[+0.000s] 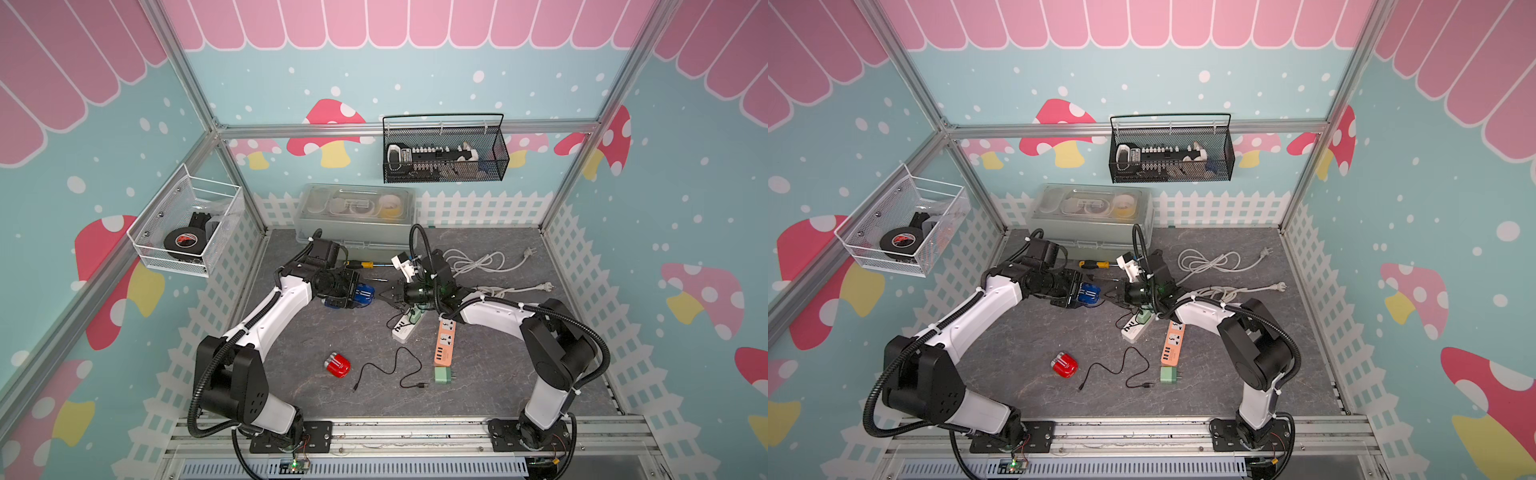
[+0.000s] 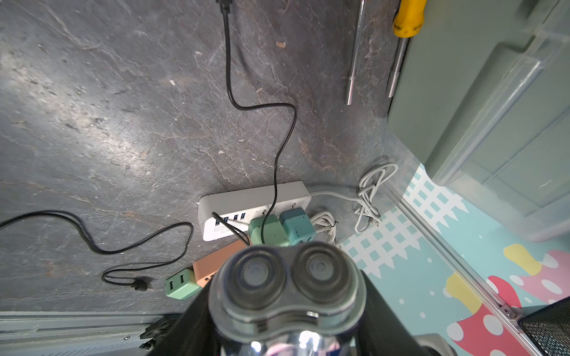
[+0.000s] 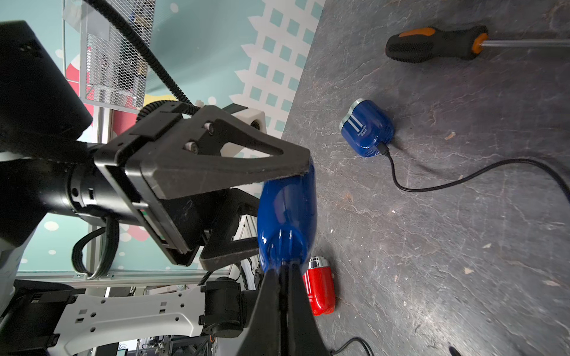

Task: Charge the electric shaver
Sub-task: Insert the charging cable into the electric shaver.

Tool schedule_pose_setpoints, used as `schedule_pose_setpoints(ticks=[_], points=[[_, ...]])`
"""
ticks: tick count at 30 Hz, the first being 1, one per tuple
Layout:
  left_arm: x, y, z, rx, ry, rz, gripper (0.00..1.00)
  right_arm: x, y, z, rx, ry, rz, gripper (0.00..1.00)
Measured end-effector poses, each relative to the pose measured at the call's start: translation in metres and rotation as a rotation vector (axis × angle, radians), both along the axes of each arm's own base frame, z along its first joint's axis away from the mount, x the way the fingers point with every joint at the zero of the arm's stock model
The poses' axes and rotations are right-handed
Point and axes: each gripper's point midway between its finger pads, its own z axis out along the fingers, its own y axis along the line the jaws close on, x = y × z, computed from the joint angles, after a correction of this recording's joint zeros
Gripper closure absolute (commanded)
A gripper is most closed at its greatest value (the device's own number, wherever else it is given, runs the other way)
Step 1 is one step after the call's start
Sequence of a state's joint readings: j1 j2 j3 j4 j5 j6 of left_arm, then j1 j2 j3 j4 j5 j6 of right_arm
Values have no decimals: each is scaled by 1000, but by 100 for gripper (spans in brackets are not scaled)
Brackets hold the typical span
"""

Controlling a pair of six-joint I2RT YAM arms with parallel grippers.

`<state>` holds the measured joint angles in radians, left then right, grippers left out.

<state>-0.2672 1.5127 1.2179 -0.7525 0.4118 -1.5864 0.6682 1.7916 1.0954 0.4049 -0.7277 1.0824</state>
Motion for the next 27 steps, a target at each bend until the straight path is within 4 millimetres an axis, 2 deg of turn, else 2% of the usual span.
schedule_pose_setpoints(ticks=[18,19,21,23,25,27], points=[[6,2,-2,31,-2,70,100,8,6,-3,-4,24,20,100],[6,3,-3,32,-3,71,100,8,6,-3,-4,25,19,94],[4,2,-2,26,-1,66,100,10,5,-5,-10,33,7,70],[-1,1,-3,25,0,51,100,10,2,-3,-20,34,-13,54],[-8,0,-3,12,4,31,100,9,-5,2,-34,31,-36,44],[-12,4,-6,14,5,28,100,6,-17,13,-47,21,-59,38]])
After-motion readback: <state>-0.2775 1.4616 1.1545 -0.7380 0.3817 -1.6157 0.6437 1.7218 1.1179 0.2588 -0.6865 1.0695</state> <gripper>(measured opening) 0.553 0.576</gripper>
